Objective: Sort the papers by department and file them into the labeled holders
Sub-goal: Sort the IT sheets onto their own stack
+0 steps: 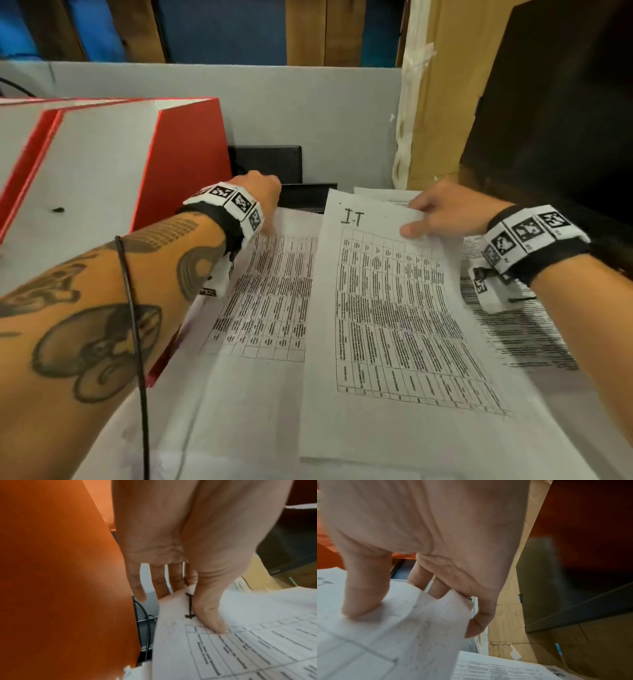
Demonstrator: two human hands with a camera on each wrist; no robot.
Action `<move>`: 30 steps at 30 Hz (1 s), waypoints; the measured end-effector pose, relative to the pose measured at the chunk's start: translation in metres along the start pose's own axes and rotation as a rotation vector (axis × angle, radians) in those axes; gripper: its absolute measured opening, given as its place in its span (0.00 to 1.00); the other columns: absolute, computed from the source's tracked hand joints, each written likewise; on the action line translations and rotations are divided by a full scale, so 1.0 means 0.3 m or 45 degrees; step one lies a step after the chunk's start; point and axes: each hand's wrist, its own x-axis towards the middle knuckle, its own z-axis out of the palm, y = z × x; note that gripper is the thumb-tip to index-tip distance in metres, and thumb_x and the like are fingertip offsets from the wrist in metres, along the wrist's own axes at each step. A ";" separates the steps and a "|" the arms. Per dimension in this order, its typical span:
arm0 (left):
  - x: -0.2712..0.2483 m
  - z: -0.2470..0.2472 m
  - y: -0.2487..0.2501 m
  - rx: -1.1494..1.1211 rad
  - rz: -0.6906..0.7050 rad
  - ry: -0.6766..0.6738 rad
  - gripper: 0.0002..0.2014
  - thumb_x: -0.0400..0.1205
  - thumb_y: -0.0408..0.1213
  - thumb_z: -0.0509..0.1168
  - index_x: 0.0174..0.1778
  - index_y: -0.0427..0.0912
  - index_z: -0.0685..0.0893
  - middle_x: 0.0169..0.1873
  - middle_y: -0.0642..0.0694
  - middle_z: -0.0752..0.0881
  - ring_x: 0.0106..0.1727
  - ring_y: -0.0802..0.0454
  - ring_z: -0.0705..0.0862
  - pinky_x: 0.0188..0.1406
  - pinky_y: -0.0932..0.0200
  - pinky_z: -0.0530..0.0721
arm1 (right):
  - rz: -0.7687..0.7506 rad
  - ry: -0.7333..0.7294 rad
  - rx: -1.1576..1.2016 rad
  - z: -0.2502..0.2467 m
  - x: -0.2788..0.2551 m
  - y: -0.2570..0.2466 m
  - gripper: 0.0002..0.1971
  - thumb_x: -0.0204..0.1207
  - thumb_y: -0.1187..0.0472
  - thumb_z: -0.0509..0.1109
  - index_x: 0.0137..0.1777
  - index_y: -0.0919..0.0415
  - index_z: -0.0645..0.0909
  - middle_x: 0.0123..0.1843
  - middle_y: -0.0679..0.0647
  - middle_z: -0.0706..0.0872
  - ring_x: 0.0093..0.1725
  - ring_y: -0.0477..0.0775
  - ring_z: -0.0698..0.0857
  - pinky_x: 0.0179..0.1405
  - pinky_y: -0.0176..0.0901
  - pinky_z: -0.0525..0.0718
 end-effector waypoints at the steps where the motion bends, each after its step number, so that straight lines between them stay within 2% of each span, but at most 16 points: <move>1: -0.004 -0.013 -0.003 -0.030 -0.015 0.049 0.33 0.71 0.47 0.85 0.69 0.40 0.82 0.58 0.38 0.86 0.52 0.38 0.87 0.43 0.48 0.86 | -0.005 0.006 -0.006 0.004 0.000 -0.005 0.07 0.78 0.52 0.80 0.48 0.54 0.94 0.43 0.49 0.94 0.45 0.52 0.90 0.45 0.45 0.87; 3: -0.012 -0.035 -0.008 -0.079 -0.030 0.118 0.31 0.72 0.47 0.85 0.67 0.41 0.84 0.58 0.37 0.86 0.53 0.36 0.87 0.44 0.47 0.87 | -0.006 0.034 -0.037 0.015 0.000 -0.021 0.08 0.77 0.52 0.80 0.48 0.56 0.93 0.43 0.52 0.94 0.45 0.55 0.90 0.46 0.49 0.88; 6: -0.027 -0.079 0.007 -0.173 0.036 0.210 0.23 0.75 0.49 0.81 0.62 0.43 0.90 0.53 0.40 0.90 0.51 0.36 0.89 0.48 0.46 0.89 | 0.031 0.165 -0.077 0.024 0.013 -0.050 0.12 0.75 0.52 0.82 0.50 0.60 0.94 0.52 0.57 0.94 0.52 0.58 0.90 0.59 0.57 0.89; 8: -0.034 -0.112 0.027 -0.264 0.169 0.229 0.15 0.80 0.46 0.76 0.59 0.44 0.93 0.51 0.42 0.93 0.52 0.39 0.90 0.51 0.50 0.88 | -0.030 0.283 -0.065 0.031 0.022 -0.082 0.10 0.73 0.52 0.82 0.48 0.57 0.94 0.65 0.50 0.92 0.64 0.57 0.88 0.74 0.58 0.81; 10: -0.049 -0.136 0.048 -0.409 0.299 0.181 0.09 0.84 0.43 0.72 0.56 0.47 0.94 0.49 0.46 0.94 0.53 0.43 0.91 0.54 0.52 0.88 | -0.125 0.337 0.039 0.035 0.021 -0.124 0.05 0.73 0.54 0.83 0.40 0.51 0.90 0.71 0.43 0.88 0.70 0.51 0.85 0.79 0.57 0.74; 12: -0.070 -0.152 0.065 -0.642 0.401 0.041 0.09 0.87 0.44 0.70 0.54 0.48 0.94 0.47 0.46 0.95 0.51 0.45 0.92 0.58 0.50 0.90 | -0.183 0.335 0.118 0.032 0.018 -0.149 0.09 0.74 0.56 0.83 0.34 0.50 0.87 0.59 0.46 0.93 0.56 0.51 0.90 0.62 0.51 0.85; 14: -0.088 -0.154 0.071 -0.927 0.450 -0.133 0.10 0.90 0.41 0.66 0.56 0.44 0.93 0.49 0.41 0.95 0.54 0.43 0.93 0.58 0.46 0.91 | -0.240 0.339 0.123 0.028 0.017 -0.156 0.09 0.72 0.59 0.85 0.37 0.54 0.86 0.44 0.52 0.92 0.46 0.57 0.90 0.50 0.54 0.88; 16: -0.080 -0.150 0.056 -1.038 0.368 -0.186 0.15 0.94 0.41 0.57 0.60 0.42 0.90 0.50 0.42 0.95 0.54 0.43 0.94 0.57 0.47 0.90 | -0.253 0.307 0.133 0.019 0.014 -0.121 0.14 0.68 0.65 0.86 0.45 0.54 0.84 0.44 0.48 0.88 0.46 0.55 0.89 0.46 0.51 0.87; 18: -0.064 -0.136 0.029 -0.859 0.252 -0.175 0.17 0.94 0.43 0.54 0.61 0.43 0.88 0.49 0.46 0.95 0.50 0.46 0.94 0.51 0.53 0.88 | -0.206 0.224 0.177 -0.005 -0.002 -0.062 0.21 0.68 0.69 0.86 0.54 0.53 0.81 0.50 0.49 0.88 0.48 0.51 0.88 0.45 0.47 0.86; 20: -0.038 -0.109 -0.002 -0.463 0.226 -0.166 0.11 0.89 0.43 0.64 0.60 0.44 0.89 0.49 0.48 0.93 0.46 0.48 0.92 0.44 0.57 0.88 | -0.180 0.141 0.202 -0.036 -0.024 -0.010 0.21 0.70 0.72 0.84 0.57 0.52 0.84 0.53 0.51 0.93 0.51 0.49 0.92 0.51 0.49 0.90; 22: -0.030 -0.066 -0.014 -0.049 0.190 -0.311 0.14 0.80 0.49 0.76 0.58 0.48 0.87 0.53 0.48 0.88 0.45 0.49 0.88 0.41 0.61 0.87 | -0.181 0.104 0.149 -0.061 -0.044 0.020 0.16 0.71 0.72 0.82 0.51 0.50 0.89 0.47 0.48 0.96 0.46 0.44 0.94 0.49 0.42 0.91; 23: -0.023 -0.040 -0.014 0.065 0.174 -0.393 0.19 0.75 0.51 0.80 0.57 0.50 0.84 0.56 0.49 0.87 0.48 0.49 0.87 0.45 0.61 0.86 | -0.180 0.097 0.134 -0.065 -0.050 0.025 0.15 0.72 0.72 0.82 0.49 0.50 0.90 0.45 0.44 0.95 0.44 0.42 0.93 0.47 0.37 0.91; 25: -0.013 0.002 -0.008 0.107 0.167 -0.439 0.29 0.68 0.50 0.86 0.62 0.41 0.87 0.57 0.49 0.89 0.56 0.45 0.89 0.58 0.52 0.89 | -0.186 0.105 0.153 -0.063 -0.055 0.026 0.14 0.71 0.72 0.83 0.47 0.51 0.91 0.43 0.40 0.95 0.45 0.42 0.93 0.47 0.30 0.90; 26: -0.014 0.012 -0.003 0.056 0.159 -0.403 0.29 0.66 0.48 0.87 0.59 0.41 0.89 0.53 0.47 0.91 0.55 0.43 0.90 0.58 0.48 0.90 | -0.193 0.114 0.165 -0.057 -0.056 0.024 0.14 0.70 0.73 0.83 0.47 0.52 0.91 0.43 0.41 0.95 0.45 0.43 0.93 0.48 0.28 0.89; 28: -0.008 0.013 0.001 0.052 0.117 -0.246 0.24 0.64 0.45 0.89 0.50 0.43 0.87 0.44 0.46 0.90 0.49 0.42 0.91 0.49 0.48 0.92 | -0.205 0.118 0.179 -0.043 -0.055 0.022 0.15 0.70 0.73 0.83 0.46 0.51 0.91 0.45 0.42 0.95 0.45 0.41 0.93 0.48 0.26 0.88; 30: -0.007 -0.001 0.002 0.094 0.063 -0.067 0.22 0.66 0.42 0.88 0.48 0.43 0.85 0.41 0.45 0.87 0.46 0.41 0.90 0.44 0.48 0.91 | -0.195 0.117 0.202 -0.035 -0.056 0.023 0.15 0.70 0.73 0.83 0.46 0.50 0.91 0.44 0.40 0.94 0.44 0.37 0.92 0.46 0.24 0.87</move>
